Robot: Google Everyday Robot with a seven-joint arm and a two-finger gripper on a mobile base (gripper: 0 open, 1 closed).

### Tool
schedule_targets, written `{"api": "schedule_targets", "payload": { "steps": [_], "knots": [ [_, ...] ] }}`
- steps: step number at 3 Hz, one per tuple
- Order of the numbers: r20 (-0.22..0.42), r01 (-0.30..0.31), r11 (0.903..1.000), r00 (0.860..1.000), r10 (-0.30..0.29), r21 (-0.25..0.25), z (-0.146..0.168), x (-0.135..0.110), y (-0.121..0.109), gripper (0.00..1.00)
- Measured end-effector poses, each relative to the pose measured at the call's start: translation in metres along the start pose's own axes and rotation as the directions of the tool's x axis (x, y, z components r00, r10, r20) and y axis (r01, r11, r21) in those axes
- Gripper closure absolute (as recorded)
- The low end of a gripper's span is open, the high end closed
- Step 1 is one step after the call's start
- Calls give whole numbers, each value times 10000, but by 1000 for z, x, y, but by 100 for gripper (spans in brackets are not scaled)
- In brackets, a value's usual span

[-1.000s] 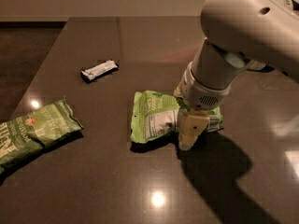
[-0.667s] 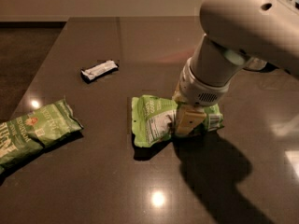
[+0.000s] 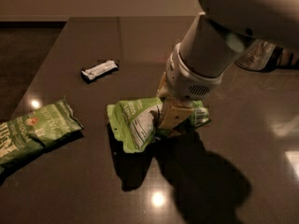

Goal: Move green rice chip bag near green jalapeno chip bag

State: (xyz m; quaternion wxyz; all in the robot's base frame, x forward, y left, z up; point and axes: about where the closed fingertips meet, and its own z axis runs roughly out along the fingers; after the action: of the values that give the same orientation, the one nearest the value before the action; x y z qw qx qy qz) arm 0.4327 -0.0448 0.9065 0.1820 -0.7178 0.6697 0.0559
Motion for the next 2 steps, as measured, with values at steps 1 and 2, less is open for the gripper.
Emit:
{"api": "schedule_targets", "payload": {
  "steps": [1,2],
  "knots": [
    [858,257,9993,9960,-232,-284,0,-41,3,100],
    [1543,269,9981,9879,-181,-550,11,-74,-7,100]
  ]
}}
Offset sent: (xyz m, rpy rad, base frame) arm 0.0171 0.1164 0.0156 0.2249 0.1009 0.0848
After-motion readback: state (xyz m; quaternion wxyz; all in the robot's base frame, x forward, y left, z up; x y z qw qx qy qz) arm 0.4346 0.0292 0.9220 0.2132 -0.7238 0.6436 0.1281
